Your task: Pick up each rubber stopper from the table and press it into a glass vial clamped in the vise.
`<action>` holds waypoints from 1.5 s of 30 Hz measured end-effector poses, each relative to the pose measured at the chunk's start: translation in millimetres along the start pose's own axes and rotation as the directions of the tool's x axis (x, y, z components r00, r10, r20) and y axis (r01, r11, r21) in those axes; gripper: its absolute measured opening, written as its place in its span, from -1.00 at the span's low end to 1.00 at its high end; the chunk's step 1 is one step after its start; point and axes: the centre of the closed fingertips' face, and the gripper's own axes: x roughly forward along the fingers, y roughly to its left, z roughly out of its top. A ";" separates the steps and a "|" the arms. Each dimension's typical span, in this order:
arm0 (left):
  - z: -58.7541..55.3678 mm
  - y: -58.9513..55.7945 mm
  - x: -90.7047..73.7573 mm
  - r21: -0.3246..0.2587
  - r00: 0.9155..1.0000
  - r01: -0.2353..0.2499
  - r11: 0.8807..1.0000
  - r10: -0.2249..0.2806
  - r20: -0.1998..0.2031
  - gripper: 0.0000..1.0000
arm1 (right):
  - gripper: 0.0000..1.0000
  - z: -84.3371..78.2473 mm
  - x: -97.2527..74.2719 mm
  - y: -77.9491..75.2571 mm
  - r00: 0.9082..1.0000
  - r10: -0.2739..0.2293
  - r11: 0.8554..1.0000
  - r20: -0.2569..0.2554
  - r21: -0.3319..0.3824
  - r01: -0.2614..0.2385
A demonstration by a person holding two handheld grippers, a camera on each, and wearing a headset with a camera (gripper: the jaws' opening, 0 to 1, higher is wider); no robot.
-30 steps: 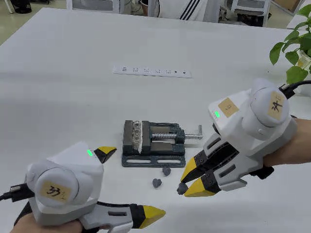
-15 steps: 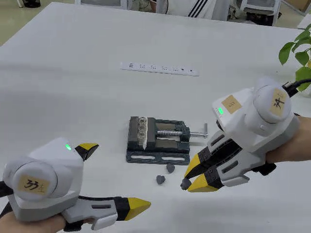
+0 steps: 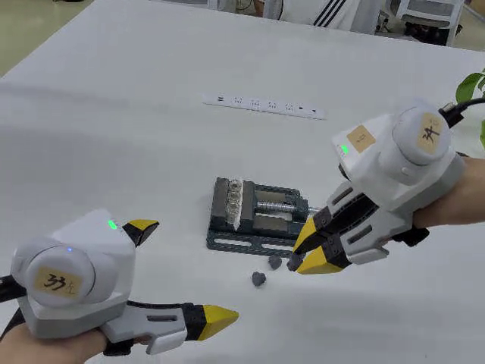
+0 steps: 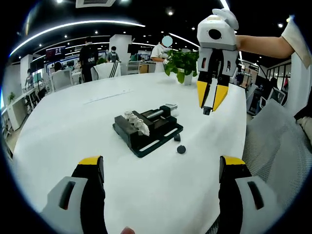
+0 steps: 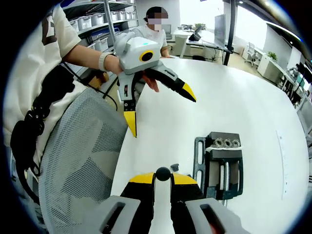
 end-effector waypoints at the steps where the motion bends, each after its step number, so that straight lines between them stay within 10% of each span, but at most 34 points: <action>1: -0.1 0.2 0.0 0.000 1.000 -0.001 1.000 0.001 0.000 0.97 | -0.87 0.7 -0.8 -2.9 1.000 -0.002 1.000 -0.003 -0.004 0.002; 27: -8.8 6.5 5.8 -0.033 1.000 0.008 0.999 -0.009 -0.014 0.98 | -0.87 15.6 -6.3 -103.2 0.982 -0.077 0.989 -0.170 -0.139 0.053; 45: -15.5 10.4 9.2 -0.054 1.000 0.012 0.998 -0.013 -0.022 0.98 | -0.87 32.4 20.5 -136.3 0.969 -0.087 0.972 -0.230 -0.232 0.032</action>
